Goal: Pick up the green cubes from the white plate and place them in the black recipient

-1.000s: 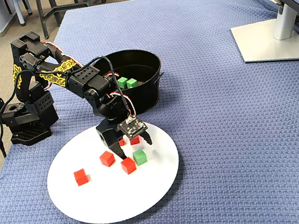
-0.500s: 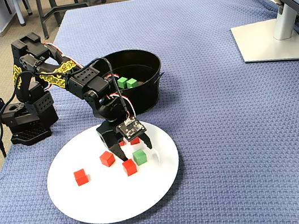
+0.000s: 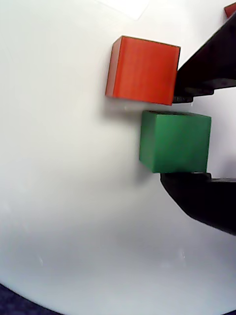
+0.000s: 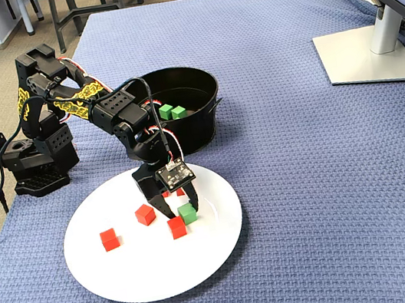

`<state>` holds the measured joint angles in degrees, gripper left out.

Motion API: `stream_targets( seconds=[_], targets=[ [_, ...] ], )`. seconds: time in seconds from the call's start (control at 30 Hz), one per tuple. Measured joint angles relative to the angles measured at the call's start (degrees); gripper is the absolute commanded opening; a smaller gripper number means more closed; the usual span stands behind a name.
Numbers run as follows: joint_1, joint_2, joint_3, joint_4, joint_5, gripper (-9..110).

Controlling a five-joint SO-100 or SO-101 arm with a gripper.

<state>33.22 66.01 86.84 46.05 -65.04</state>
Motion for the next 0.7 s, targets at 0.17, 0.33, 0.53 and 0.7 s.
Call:
stream_targets(
  seconds=[0.17, 0.33, 0.53, 0.7],
  targets=[
    [0.0, 0.0, 0.0, -0.7, 1.1, 2],
    [0.0, 0.0, 0.0, -1.2, 2.9, 0],
    [0.1, 0.0, -1.2, -0.4, 5.9, 0],
    [1.3, 5.1, -5.1, 7.5, 9.2, 0]
  ],
)
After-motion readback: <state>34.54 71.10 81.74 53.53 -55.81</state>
